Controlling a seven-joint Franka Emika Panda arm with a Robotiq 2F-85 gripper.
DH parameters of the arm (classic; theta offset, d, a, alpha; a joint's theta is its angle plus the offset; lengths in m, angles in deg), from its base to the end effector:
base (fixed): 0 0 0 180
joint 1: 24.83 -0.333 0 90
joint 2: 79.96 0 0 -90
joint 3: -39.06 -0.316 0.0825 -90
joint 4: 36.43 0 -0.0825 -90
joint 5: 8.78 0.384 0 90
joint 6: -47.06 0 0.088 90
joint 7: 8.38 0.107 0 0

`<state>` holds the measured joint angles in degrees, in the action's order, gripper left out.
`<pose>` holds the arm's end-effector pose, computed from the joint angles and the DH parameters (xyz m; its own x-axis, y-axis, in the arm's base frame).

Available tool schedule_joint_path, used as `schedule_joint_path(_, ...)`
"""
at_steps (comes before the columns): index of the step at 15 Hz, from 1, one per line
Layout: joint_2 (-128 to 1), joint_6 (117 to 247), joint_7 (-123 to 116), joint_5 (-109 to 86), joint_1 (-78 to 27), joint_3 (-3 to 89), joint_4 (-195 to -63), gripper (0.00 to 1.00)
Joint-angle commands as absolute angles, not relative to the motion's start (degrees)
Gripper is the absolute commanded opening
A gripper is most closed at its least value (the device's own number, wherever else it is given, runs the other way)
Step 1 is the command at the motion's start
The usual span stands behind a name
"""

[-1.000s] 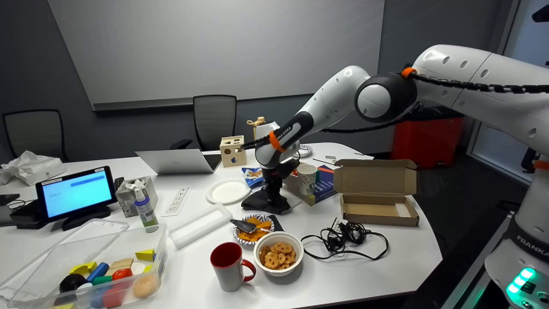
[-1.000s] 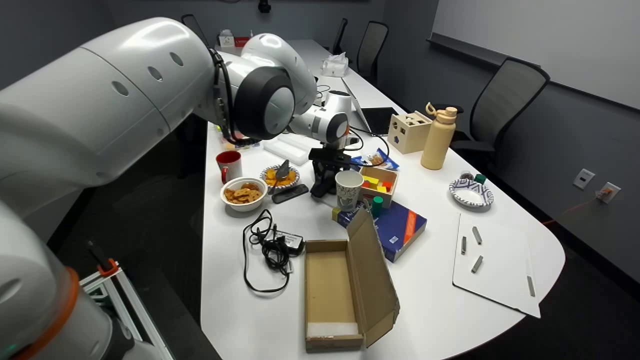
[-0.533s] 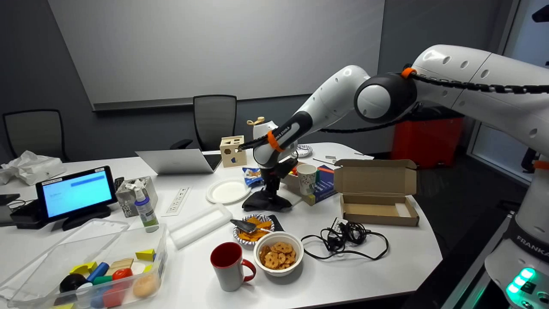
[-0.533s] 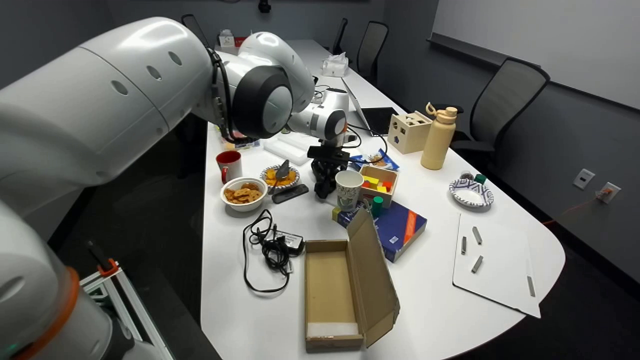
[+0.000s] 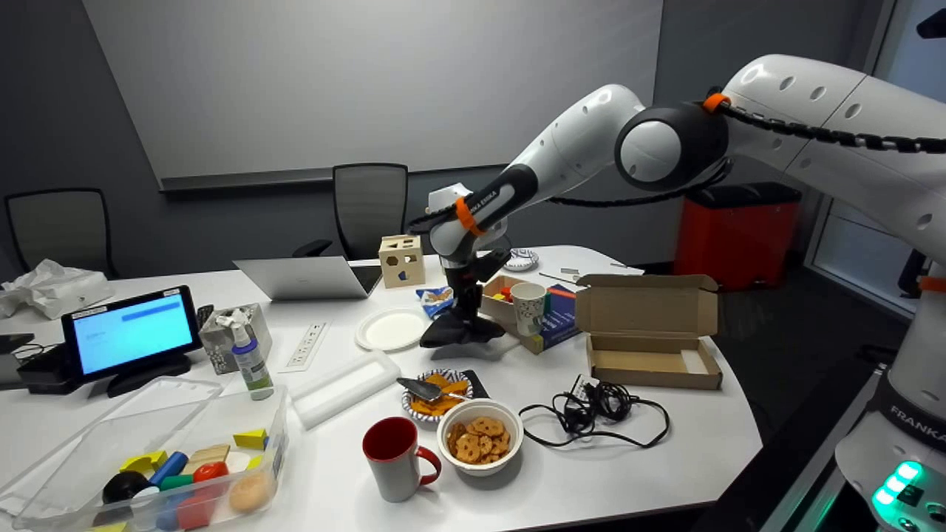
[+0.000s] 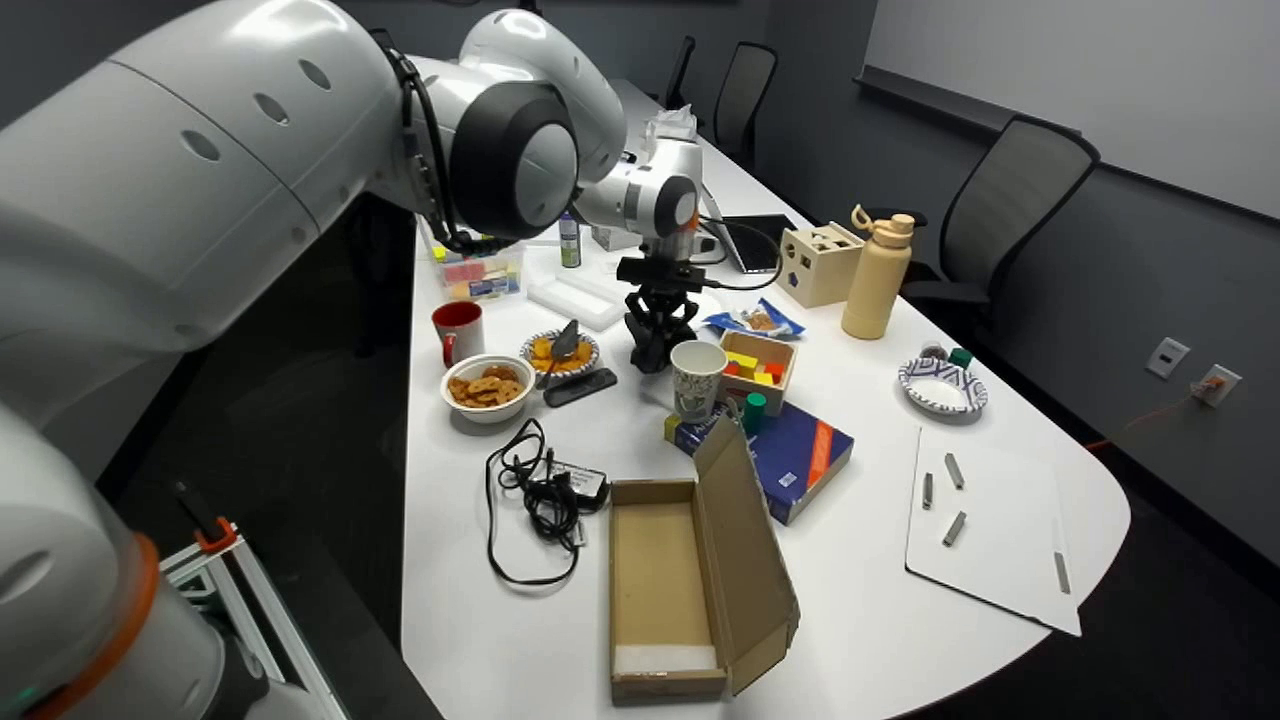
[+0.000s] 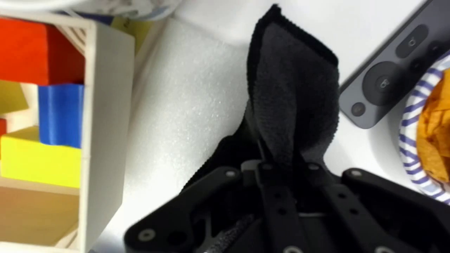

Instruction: Use the black towel to wipe the table

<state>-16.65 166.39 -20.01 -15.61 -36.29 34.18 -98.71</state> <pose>0.7324 0.1877 0.1304 0.8680 0.4848 -0.1077 0.4876 -0.8731 -0.0007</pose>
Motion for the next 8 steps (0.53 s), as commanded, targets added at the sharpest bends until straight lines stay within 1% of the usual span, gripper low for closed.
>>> schedule_joint_path(1, -25.5, 156.4, -18.3, -14.7, -36.4, 33.9, -105.8, 0.03)
schedule_joint_path(6, -33.4, 145.9, -14.1, -12.8, -35.0, 33.2, -114.7, 0.03)
schedule_joint_path(8, -35.6, 145.8, -13.4, -10.6, -33.9, 32.7, -119.8, 0.03)
